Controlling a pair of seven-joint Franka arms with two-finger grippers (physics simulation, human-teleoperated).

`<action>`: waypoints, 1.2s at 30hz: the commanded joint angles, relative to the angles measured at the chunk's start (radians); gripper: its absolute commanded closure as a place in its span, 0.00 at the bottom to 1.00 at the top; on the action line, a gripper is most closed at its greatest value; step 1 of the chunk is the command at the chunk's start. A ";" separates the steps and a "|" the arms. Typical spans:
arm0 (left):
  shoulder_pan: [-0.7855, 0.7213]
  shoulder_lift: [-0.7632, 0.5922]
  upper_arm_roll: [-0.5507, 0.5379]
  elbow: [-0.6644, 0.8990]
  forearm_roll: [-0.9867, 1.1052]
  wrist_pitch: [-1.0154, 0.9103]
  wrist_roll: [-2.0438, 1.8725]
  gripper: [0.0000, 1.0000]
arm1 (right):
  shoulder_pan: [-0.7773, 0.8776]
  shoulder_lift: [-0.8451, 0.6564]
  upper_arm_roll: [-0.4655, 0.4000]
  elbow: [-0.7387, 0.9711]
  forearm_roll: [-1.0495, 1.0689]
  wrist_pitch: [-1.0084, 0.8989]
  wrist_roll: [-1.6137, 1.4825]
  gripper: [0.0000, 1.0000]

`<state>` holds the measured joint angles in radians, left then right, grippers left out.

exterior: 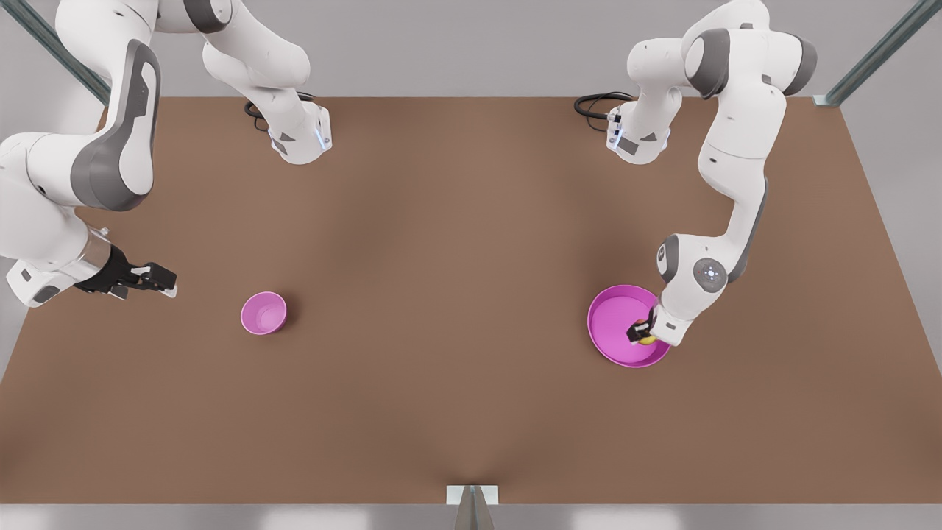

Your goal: Use the left arm to pick up the apple from the plate, transfer it to the gripper of the right arm, and then use the right arm to place it into the bowl

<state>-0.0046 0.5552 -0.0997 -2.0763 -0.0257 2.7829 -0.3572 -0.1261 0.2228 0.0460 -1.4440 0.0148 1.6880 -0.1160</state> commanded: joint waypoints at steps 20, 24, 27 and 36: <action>-0.252 -0.295 -0.218 0.238 -0.163 -0.741 -0.009 0.36 | -0.001 0.004 0.003 0.004 0.002 0.001 -0.005 0.00; -0.278 -0.270 -0.239 0.334 -0.384 -0.741 0.757 0.35 | 0.006 0.007 0.008 -0.004 0.253 -0.005 0.032 0.00; -0.356 -0.241 -0.238 0.340 -0.603 -0.557 1.277 0.35 | 0.014 0.067 0.022 -0.007 0.546 -0.002 0.035 0.00; -0.443 -0.121 -0.235 0.344 -1.267 -0.293 2.610 0.35 | -0.001 0.185 0.189 -0.167 1.189 0.127 -0.172 0.00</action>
<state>-0.4475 0.4313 -0.3334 -1.7239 -1.0871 2.3780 0.6615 -0.1213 0.4103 0.2287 -1.5894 1.0394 1.7709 -0.1307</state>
